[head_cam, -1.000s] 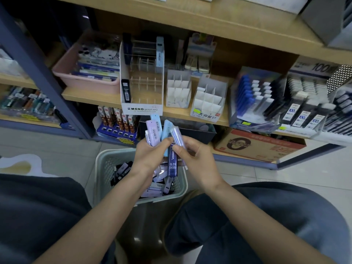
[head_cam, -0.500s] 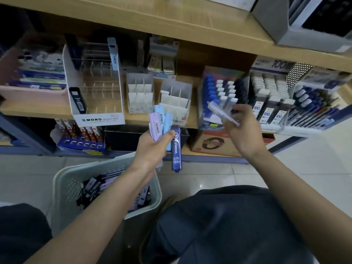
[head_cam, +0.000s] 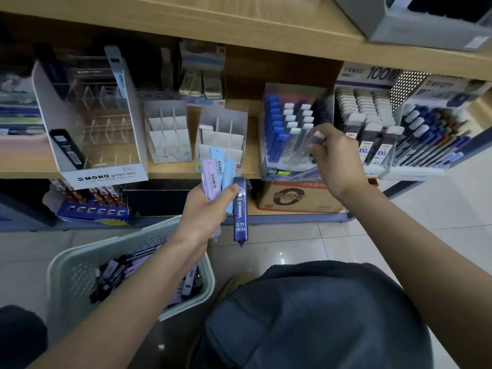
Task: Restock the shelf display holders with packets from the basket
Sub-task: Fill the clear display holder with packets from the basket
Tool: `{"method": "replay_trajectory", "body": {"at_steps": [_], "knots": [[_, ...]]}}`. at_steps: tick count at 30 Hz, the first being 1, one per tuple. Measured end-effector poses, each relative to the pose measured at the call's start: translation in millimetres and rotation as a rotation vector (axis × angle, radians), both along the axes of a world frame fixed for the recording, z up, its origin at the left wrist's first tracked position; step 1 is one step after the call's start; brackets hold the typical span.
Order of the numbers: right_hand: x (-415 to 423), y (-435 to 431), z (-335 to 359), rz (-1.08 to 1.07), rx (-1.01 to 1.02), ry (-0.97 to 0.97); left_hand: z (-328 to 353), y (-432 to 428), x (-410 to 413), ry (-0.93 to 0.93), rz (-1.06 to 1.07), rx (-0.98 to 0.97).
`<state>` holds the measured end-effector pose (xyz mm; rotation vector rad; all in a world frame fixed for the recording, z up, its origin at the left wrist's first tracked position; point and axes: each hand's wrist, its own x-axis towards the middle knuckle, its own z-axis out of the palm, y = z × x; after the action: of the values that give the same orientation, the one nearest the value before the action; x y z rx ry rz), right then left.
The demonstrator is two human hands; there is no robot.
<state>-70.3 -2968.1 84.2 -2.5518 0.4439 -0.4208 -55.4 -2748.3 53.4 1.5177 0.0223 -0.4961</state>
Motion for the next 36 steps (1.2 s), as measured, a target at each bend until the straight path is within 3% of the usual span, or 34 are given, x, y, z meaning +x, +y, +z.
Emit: {"method": "replay_trajectory", "body": {"at_steps": [12, 23, 27, 30, 33, 36], "knots": [[3.8, -0.1, 0.6, 0.048, -0.012, -0.09, -1.0, -5.1, -0.2, 0.009, -0.008, 0.015], [20.8, -0.1, -15.3, 0.063, -0.138, 0.17, -1.8, -6.9, -1.0, 0.028, -0.025, -0.005], [16.3, 5.1, -10.8, 0.012, -0.058, 0.125, 0.0, -6.8, 0.2, 0.005, -0.024, -0.003], [6.7, 15.8, -6.7, -0.022, -0.096, -0.021, 1.1, -6.0, -0.3, -0.007, -0.01, -0.011], [-0.2, 36.6, 3.8, 0.004, 0.039, -0.091, 1.5, -6.4, 0.1, -0.012, 0.013, -0.013], [-6.2, 61.4, 13.0, 0.153, 0.304, 0.201, 4.0, -9.9, -0.5, -0.029, 0.023, -0.007]]}}
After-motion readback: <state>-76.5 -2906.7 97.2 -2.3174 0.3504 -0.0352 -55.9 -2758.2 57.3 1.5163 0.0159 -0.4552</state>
